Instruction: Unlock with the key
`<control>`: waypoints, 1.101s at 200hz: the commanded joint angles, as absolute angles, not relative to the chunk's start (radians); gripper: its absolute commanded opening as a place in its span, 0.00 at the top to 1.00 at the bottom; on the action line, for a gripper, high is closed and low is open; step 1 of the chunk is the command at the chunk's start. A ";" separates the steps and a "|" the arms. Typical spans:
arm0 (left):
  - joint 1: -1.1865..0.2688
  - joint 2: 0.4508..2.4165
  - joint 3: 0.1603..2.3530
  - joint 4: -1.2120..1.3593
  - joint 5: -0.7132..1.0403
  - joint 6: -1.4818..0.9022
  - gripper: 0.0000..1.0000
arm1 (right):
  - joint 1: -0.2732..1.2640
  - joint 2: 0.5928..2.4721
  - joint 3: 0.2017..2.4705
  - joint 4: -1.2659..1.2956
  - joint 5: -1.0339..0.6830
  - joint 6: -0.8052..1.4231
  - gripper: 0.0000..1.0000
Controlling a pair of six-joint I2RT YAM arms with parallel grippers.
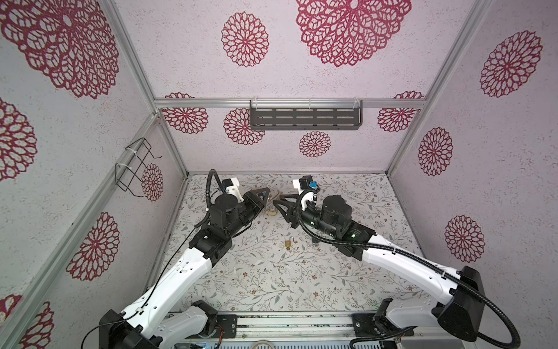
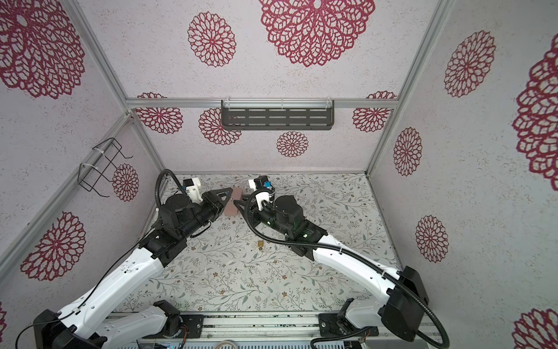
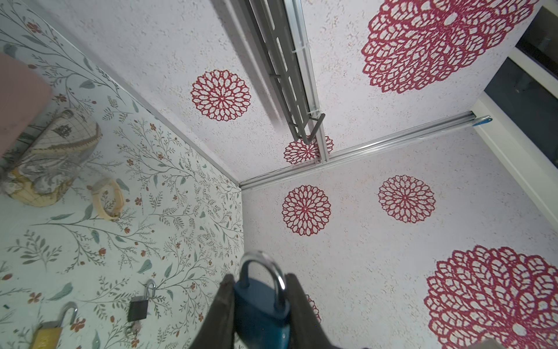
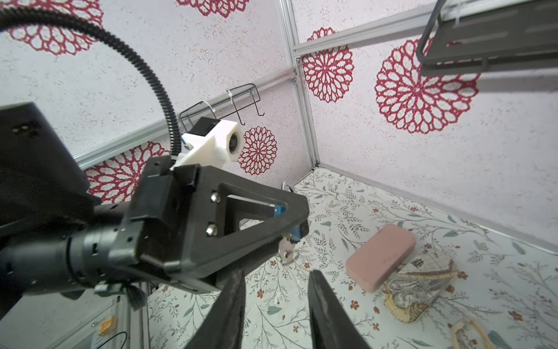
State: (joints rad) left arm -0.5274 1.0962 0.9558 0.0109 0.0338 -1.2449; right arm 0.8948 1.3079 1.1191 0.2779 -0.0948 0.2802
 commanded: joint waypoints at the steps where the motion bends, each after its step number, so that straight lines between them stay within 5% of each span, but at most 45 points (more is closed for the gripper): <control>1: -0.523 1.109 0.989 0.004 -0.001 -1.218 1.00 | 0.894 1.288 1.134 0.257 -0.078 0.230 0.62; 220: -0.526 1.108 1.001 0.010 0.073 -1.241 1.00 | 0.868 1.437 1.243 0.263 -0.099 0.290 0.87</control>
State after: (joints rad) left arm -0.5270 1.1084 0.9665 0.0013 0.0448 -1.2385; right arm 0.8730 1.4437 1.2171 0.2260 -0.1284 0.2996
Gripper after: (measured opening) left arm 0.246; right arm 0.151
